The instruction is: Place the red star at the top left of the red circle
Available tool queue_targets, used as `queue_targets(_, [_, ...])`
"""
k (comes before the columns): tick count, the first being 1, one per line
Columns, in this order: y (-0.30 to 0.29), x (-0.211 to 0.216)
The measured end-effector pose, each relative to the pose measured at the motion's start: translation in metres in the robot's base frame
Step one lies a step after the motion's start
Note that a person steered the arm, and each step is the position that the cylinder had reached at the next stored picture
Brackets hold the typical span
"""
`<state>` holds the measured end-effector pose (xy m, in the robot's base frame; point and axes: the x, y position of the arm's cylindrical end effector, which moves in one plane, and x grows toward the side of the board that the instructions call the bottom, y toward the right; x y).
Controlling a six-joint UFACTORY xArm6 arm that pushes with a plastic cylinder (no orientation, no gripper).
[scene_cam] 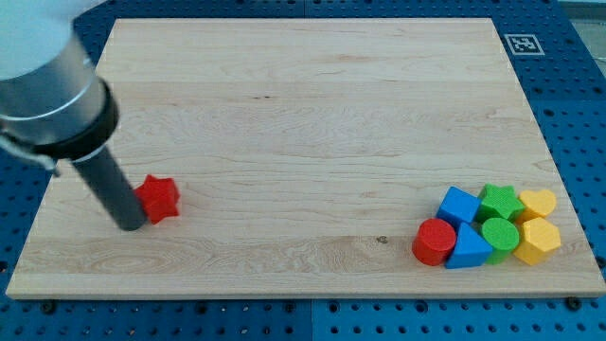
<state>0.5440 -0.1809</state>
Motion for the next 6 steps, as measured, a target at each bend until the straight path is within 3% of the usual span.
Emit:
queue_targets(2, [0.015, -0.034])
queue_targets(5, [0.054, -0.044])
queue_targets(6, [0.054, -0.070])
